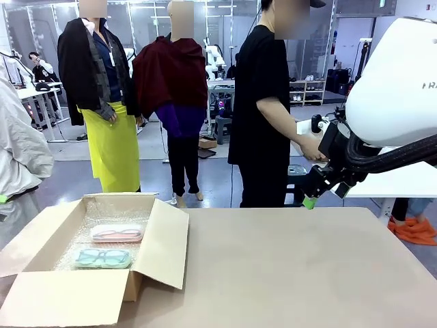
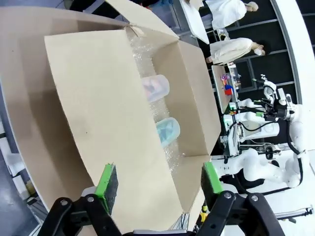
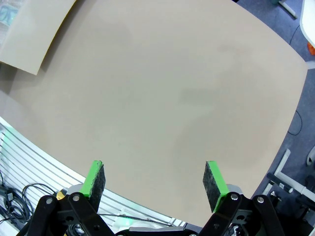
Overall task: Pack the glasses set securely to prepare it for shipping.
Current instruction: Position the Package Box on the left side of the table.
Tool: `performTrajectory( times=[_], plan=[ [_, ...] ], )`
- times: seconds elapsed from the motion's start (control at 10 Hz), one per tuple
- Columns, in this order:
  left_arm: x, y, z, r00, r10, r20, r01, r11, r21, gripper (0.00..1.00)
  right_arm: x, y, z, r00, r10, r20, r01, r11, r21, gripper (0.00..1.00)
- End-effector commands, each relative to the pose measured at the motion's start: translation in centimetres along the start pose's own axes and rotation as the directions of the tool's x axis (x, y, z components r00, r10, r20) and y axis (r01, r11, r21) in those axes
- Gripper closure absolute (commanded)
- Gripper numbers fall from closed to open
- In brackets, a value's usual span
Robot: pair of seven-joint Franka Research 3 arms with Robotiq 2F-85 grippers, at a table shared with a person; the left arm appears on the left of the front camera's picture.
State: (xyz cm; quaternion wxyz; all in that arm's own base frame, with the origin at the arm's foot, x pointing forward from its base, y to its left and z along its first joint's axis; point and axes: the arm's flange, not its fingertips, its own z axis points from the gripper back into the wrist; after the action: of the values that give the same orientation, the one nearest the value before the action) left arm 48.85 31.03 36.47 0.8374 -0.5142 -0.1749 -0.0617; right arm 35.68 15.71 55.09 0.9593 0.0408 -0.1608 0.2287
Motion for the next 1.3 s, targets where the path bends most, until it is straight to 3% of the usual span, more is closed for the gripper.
performTrajectory(
  times=[0.0,0.5,0.6,0.7,0.8,0.9,1.0,1.2],
  plan=[
    [0.8,0.5,0.6,1.000,0.013,-0.009,-0.013,1.000,-0.023,0.14,0.1,0.0,0.0,1.000,0.018,0.010,-0.018,1.000,-0.004,0.00],
    [0.6,0.9,0.0,1.000,0.001,-0.012,-0.001,1.000,-0.004,0.14,0.1,0.0,0.0,1.000,0.018,0.010,-0.018,1.000,-0.004,0.00],
    [2.8,-3.1,0.5,0.994,-0.099,-0.047,0.105,0.982,0.158,0.14,0.1,0.0,0.0,1.000,0.018,0.010,-0.018,1.000,-0.004,0.00],
    [4.2,-9.6,0.9,0.954,-0.296,-0.052,0.300,0.936,0.183,0.14,0.1,0.0,0.0,1.000,0.018,0.010,-0.018,1.000,-0.004,0.00],
    [5.3,-16.1,-0.1,0.866,-0.485,-0.123,0.500,0.839,0.214,0.14,0.1,0.0,0.0,1.000,0.018,0.010,-0.018,1.000,-0.004,0.00],
    [5.7,-20.8,-2.1,0.779,-0.591,-0.212,0.627,0.743,0.234,0.14,0.1,0.0,0.0,1.000,0.018,0.010,-0.018,1.000,-0.004,0.00],
    [5.7,-24.9,-4.6,0.678,-0.670,-0.301,0.734,0.630,0.251,0.14,0.1,0.0,0.0,1.000,0.018,0.010,-0.018,1.000,-0.004,0.00],
    [4.3,-31.8,-9.6,0.471,-0.766,-0.437,0.880,0.444,0.171,0.14,0.1,0.0,0.0,1.000,0.018,0.010,-0.018,1.000,-0.004,0.00]
  ],
)
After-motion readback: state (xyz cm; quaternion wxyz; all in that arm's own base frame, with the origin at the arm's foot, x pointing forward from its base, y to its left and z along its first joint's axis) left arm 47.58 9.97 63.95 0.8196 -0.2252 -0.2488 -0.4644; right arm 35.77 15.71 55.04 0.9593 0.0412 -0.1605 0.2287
